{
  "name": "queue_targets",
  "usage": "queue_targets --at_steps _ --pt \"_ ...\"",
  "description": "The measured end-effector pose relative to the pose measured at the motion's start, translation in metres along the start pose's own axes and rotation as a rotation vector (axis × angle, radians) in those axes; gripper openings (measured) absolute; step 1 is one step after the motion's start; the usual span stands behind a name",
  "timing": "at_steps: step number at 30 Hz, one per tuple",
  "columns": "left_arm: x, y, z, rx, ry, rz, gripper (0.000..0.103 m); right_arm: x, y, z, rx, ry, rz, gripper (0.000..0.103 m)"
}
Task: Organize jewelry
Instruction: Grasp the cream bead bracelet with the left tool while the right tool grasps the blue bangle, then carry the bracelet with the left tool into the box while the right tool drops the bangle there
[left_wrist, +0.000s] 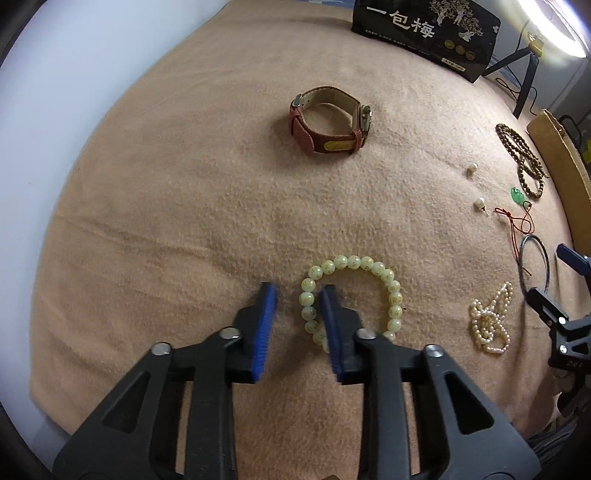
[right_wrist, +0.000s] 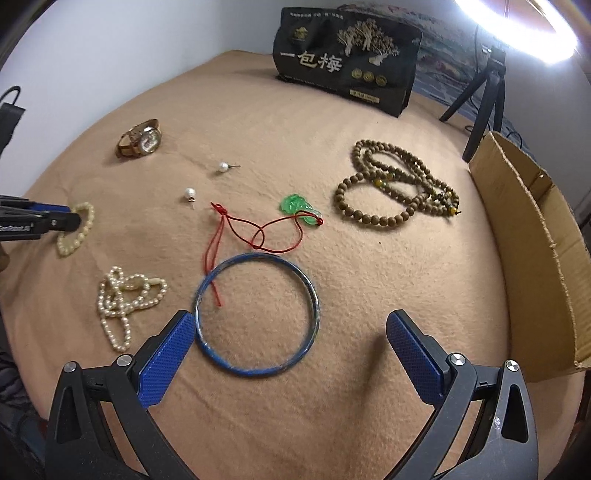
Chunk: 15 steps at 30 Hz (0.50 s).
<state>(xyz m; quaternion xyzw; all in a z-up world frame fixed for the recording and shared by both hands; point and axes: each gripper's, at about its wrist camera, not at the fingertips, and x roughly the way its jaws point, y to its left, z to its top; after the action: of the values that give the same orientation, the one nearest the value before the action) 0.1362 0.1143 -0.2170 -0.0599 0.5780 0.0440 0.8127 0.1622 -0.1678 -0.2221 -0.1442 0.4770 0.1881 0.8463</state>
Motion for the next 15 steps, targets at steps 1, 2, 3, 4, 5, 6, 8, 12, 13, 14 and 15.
queue_targets --at_steps 1,2,3,4,5,6,8,12,13,14,15 --pt "-0.0001 -0.0006 0.0008 -0.001 0.000 -0.002 0.012 0.0010 0.0002 0.0000 0.005 0.003 0.005 0.103" --pt "0.0000 -0.0014 0.0021 -0.004 0.002 -0.006 0.010 0.0022 0.0001 0.0000 0.010 0.008 0.014 0.103" --pt "-0.0001 -0.0022 0.0031 -0.007 0.003 -0.009 0.007 0.0031 0.0007 0.0001 0.011 0.011 0.015 0.103" --pt "-0.0001 -0.0031 0.0039 -0.009 0.002 -0.010 0.006 0.0041 0.0016 0.0001 0.008 0.016 0.014 0.103" --pt "0.0007 -0.0056 0.0044 -0.009 0.001 -0.009 0.006 0.0049 0.0022 0.0000 0.006 0.020 0.014 0.102" --pt "0.0006 -0.0063 0.0045 -0.007 0.000 -0.009 0.006 0.0052 0.0020 -0.0001 0.009 0.021 0.022 0.101" --pt "0.0003 -0.0076 0.0046 -0.008 -0.003 -0.012 0.005 0.0045 0.0021 0.0005 0.012 0.024 0.036 0.095" --pt "-0.0022 -0.0076 0.0043 -0.010 -0.012 -0.019 0.005 -0.0003 0.0008 0.0015 0.008 0.019 0.051 0.081" --pt "-0.0023 -0.0076 0.0041 -0.013 -0.012 -0.020 0.005 -0.0007 0.0003 0.0015 0.012 0.018 0.059 0.081" --pt "-0.0028 -0.0068 0.0032 -0.017 -0.013 -0.023 0.005 -0.0013 -0.0003 0.0011 0.013 0.017 0.067 0.080" --pt "-0.0035 -0.0068 0.0029 -0.019 -0.015 -0.025 0.005 -0.0016 -0.0001 0.0006 0.006 0.017 0.067 0.071"
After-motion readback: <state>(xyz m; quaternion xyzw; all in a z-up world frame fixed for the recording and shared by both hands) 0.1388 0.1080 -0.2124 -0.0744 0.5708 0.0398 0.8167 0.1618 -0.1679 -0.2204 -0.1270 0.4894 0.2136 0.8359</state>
